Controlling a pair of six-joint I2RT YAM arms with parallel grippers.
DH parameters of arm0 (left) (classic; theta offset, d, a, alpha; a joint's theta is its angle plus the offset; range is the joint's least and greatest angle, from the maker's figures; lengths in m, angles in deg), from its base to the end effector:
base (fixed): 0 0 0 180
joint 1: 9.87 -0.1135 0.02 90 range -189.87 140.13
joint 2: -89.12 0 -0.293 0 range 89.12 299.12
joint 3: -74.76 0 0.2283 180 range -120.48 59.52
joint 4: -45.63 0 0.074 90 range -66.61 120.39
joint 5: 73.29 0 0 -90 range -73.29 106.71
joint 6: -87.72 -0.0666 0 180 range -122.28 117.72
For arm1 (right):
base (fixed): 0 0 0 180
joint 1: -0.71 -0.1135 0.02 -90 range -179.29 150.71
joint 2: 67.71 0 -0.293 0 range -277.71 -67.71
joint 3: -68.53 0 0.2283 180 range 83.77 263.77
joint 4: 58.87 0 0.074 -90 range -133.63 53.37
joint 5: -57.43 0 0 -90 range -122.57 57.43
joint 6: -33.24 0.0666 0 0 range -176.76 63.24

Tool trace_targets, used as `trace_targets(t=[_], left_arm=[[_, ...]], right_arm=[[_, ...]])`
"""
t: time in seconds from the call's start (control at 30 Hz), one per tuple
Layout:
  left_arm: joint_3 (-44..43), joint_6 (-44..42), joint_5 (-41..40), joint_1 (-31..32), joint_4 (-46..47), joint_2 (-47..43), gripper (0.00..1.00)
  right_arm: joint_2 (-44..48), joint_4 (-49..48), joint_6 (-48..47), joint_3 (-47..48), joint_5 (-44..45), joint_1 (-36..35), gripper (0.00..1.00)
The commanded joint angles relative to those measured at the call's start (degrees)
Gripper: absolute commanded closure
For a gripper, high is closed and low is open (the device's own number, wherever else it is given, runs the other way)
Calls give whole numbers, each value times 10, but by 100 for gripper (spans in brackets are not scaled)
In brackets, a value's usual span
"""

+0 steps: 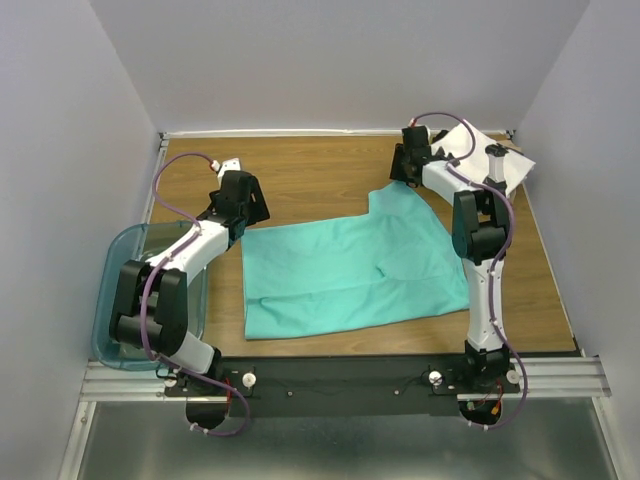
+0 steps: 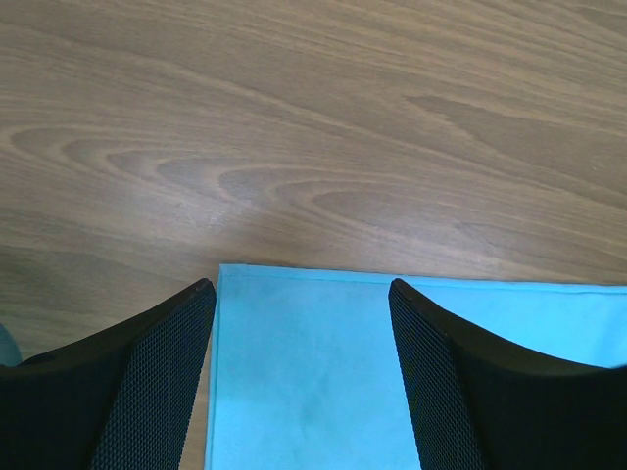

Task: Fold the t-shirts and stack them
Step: Fold the tshirt

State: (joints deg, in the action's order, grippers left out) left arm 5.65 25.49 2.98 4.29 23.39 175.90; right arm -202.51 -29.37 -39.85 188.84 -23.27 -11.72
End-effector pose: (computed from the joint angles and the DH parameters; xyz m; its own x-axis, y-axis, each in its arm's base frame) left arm 0.3214 -0.0648 0.2478 -0.5789 -0.3207 -0.7497 -0.2358 0.9460 -0.2226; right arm 0.5375 0.1074 0.1672 -0.6777 0.1446 -0.7210 0.1027 0.9895 0.1019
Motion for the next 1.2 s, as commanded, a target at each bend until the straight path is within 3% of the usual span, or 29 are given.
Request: trace_targets(t=[0.0,0.23,0.27,0.3,0.37,0.67,1.17], left_arm=[[2,-12,10,-10,-4,12,21],[0,-10,1,-14,-13,22,21],[0,-9,-2,-14,-15,24,21],[-2,-9,-8,-15,-20,27,21],[-7,-9,-12,-15,-27,37,21],[-48,-3,-48,-16,-53,94,26],[-41,23,-88,-19,-70,123,50]], right_arm=[[-18,6,-1,-7,-23,-4,51],[-5,7,-6,-36,-12,-4,66],[-1,7,-6,-40,-7,-4,71],[4,7,-6,-44,6,-3,86],[9,9,-12,-48,19,-4,99],[43,9,-9,-71,61,-1,100],[63,9,-8,-95,48,5,100]])
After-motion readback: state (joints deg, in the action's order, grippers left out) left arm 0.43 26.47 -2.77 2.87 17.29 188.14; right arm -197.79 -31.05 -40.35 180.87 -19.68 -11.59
